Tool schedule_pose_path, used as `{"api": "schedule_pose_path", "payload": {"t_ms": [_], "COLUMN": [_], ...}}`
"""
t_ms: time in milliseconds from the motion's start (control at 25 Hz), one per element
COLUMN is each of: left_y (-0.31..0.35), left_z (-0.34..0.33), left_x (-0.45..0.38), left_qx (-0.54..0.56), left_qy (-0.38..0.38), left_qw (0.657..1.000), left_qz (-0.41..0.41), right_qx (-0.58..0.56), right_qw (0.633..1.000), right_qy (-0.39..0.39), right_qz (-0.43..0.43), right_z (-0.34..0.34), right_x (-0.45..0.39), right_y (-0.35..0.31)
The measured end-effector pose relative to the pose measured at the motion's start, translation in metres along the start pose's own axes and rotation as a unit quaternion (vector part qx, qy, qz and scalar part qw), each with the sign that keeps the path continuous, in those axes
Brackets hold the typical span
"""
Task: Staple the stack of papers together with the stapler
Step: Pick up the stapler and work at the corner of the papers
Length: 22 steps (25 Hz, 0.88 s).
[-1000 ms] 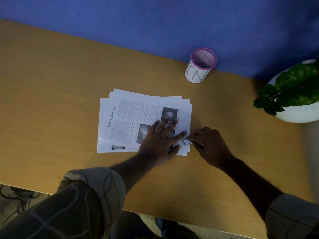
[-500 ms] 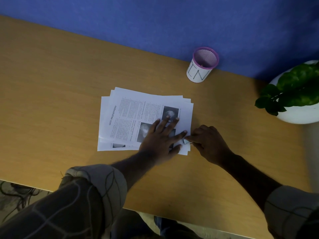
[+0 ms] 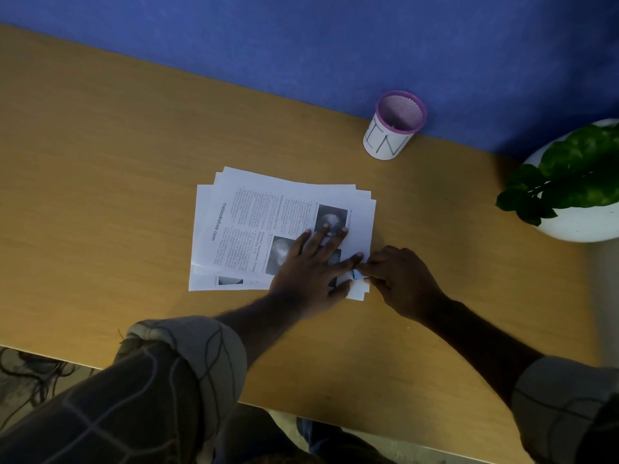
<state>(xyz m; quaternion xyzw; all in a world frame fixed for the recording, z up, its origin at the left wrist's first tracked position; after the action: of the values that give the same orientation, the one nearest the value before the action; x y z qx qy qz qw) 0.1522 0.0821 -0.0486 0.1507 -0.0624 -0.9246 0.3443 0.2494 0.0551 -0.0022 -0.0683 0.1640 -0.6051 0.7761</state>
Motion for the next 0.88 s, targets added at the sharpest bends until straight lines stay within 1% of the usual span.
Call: {"api": "schedule_pose_path", "payload": {"t_ms": [200, 240, 360, 480, 680, 880], "left_y": [0.0, 0.0, 0.0, 0.0, 0.0, 0.001], "left_z": [-0.001, -0.001, -0.001, 0.001, 0.001, 0.001], "left_x": [-0.001, -0.001, 0.0, -0.001, -0.001, -0.001], "left_qx": [0.002, 0.002, 0.003, 0.006, 0.008, 0.009], "left_qy": [-0.009, -0.009, -0.005, -0.001, -0.003, -0.006], "left_qw": [1.0, 1.0, 1.0, 1.0, 1.0, 1.0], "left_qz": [0.001, 0.0, 0.002, 0.001, 0.003, 0.003], "right_qx": [0.015, 0.019, 0.019, 0.016, 0.007, -0.011], "right_qw": [0.999, 0.999, 0.999, 0.999, 0.999, 0.999], "right_qy": [0.0, 0.002, 0.03, 0.044, 0.036, 0.022], "right_qz": [0.042, 0.041, -0.001, -0.002, 0.0, -0.025], "right_z": [0.004, 0.004, 0.01, 0.013, 0.01, 0.005], "right_x": [-0.002, -0.003, -0.002, -0.001, -0.001, 0.006], "right_y": [-0.004, -0.001, 0.009, 0.007, 0.009, 0.013]}}
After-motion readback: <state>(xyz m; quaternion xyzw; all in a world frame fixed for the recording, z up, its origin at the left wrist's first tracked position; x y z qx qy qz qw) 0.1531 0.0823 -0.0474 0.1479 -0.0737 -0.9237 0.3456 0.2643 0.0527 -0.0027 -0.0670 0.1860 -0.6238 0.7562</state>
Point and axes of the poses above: each hand's wrist, its own x-axis away from the middle knuckle, its own z-axis out of the back of the hand, y = z × x, the point moved 10 cm from there along -x, towards the middle knuckle, and after that the axes turned 14 degrees about y, right-handed, at the moved point
